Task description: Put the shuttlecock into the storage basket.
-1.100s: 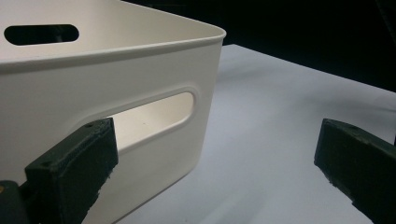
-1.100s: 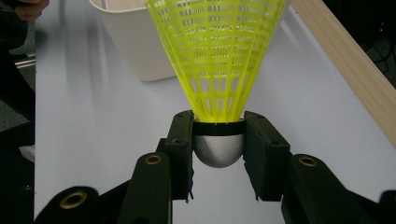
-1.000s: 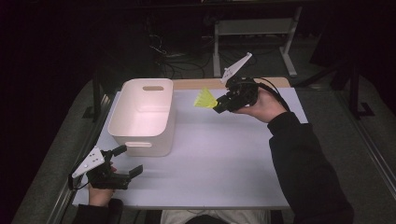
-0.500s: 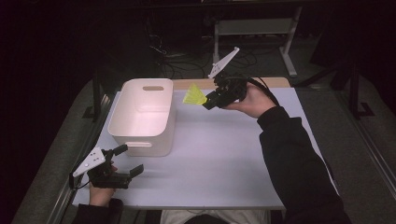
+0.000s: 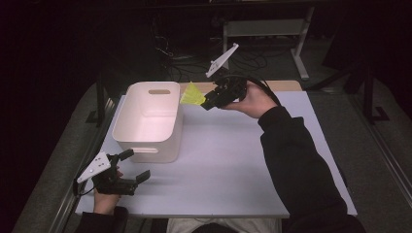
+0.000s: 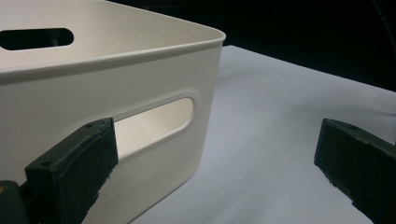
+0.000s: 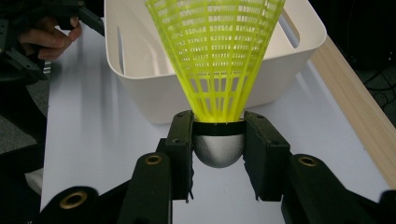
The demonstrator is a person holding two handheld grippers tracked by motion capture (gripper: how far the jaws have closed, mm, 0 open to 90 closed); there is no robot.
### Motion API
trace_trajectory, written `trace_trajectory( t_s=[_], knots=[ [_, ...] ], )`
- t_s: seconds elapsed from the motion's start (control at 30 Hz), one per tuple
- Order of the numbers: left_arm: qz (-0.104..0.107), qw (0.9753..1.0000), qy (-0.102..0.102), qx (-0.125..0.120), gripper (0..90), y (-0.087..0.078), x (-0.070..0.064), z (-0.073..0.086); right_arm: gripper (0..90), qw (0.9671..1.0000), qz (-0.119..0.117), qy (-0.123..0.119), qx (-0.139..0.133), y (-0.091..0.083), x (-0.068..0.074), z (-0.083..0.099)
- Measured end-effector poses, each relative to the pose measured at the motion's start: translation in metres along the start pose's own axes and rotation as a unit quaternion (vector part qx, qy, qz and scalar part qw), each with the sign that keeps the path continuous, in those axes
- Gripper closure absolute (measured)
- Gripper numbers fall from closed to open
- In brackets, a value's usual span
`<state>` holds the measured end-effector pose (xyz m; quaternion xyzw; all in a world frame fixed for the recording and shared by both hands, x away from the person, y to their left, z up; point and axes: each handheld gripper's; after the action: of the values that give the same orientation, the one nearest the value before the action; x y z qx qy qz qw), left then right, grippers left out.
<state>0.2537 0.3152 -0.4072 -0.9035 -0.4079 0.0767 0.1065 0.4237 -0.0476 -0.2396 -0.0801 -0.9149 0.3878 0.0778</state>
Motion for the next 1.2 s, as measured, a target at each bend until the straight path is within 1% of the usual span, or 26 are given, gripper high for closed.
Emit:
trace_trajectory(
  t_s=[0.27, 0.4, 0.67, 0.87, 1.2],
  knots=[
    [0.001, 1.0, 0.001, 0.0, 0.0, 0.001, 0.0, 0.0, 63.3, 1.0, -0.008, -0.006, 0.0, 0.011, 0.006, -0.013],
    [0.0, 1.0, 0.004, 0.002, 0.0, 0.002, 0.001, 0.0, 63.3, 0.9999, -0.01, -0.013, 0.0, 0.016, 0.009, -0.019],
    [0.0, 1.0, 0.004, 0.005, 0.0, 0.002, 0.0, 0.0, 63.3, 0.9996, -0.022, -0.014, -0.007, 0.025, 0.015, -0.031],
    [0.0, 1.0, 0.004, 0.006, 0.0, 0.002, 0.0, 0.0, 63.3, 0.9994, -0.03, -0.014, -0.005, 0.036, 0.019, -0.037],
    [0.001, 1.0, 0.005, 0.006, 0.0, 0.002, 0.0, 0.0, 63.3, 0.9988, -0.043, -0.024, 0.003, 0.054, 0.023, -0.049]
  ],
)
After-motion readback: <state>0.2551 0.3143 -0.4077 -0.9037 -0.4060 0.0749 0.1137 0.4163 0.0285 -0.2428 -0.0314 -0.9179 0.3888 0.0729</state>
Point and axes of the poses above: each handheld gripper's, and its own axes: y roughly forward along the jaws, z roughly out of its underside, x roughly to its left, and after that the axes turned 7 degrees about -z, right-handed
